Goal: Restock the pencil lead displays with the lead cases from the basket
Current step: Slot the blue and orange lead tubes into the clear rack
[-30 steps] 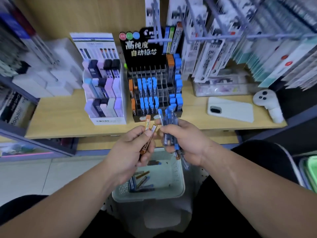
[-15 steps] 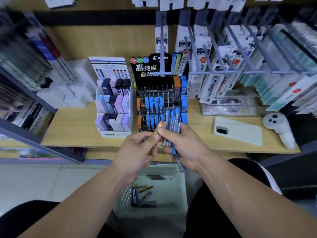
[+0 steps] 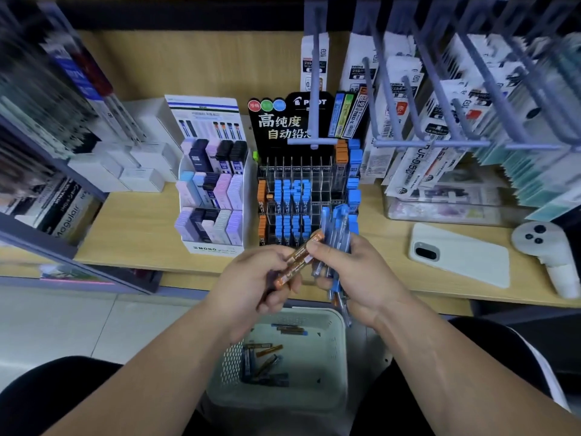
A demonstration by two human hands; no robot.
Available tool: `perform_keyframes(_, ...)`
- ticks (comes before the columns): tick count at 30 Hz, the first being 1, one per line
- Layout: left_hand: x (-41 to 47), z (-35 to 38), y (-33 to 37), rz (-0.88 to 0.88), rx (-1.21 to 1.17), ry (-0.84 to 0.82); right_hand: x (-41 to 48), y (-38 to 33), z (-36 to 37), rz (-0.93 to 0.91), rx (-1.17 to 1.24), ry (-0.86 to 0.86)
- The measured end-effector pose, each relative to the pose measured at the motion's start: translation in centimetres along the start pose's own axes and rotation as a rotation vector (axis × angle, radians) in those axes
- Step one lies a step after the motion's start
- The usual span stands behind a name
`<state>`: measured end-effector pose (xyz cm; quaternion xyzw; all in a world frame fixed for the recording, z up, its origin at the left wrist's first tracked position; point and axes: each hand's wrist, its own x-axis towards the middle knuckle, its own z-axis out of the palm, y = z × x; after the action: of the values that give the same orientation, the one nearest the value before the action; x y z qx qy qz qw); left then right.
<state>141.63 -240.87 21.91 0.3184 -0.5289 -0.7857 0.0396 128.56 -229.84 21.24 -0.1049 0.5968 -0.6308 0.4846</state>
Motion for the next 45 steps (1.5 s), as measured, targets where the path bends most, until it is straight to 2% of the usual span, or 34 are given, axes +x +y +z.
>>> perform_keyframes(5, -0.8, -0.3, -0.9, 0.002, -0.234, 0.107, -0.3, -0.6, -0.4, -0.038, 0.082, 0.039)
perform_keyframes(12, -1.3, -1.5, -1.2, 0.121, -0.352, 0.14, -0.8, -0.7, -0.1, -0.045, 0.101, 0.058)
perform_keyframes(17, -1.7, -2.6, -0.7, 0.12, -0.081, 0.164, -0.9, -1.2, -0.8, -0.061, 0.055, 0.081)
perform_keyframes(25, -0.8, -2.8, -1.3, 0.05, 0.018, 0.196, -1.6, -2.0, -2.5, -0.08, -0.049, 0.135)
perform_keyframes(34, 0.6, -1.6, -2.9, -0.017, 0.428, 0.259, -1.2, -1.2, -3.7, -0.085, -0.021, 0.14)
perform_keyframes(40, 1.7, -0.3, -0.5, 0.123, 0.667, 0.269, -1.5, -1.9, -4.4, -0.081, -0.004, 0.156)
perform_keyframes(45, 3.2, 1.0, 2.7, 0.317, 0.474, 0.37, -1.8, -1.8, -5.2, -0.084, 0.0, 0.187)
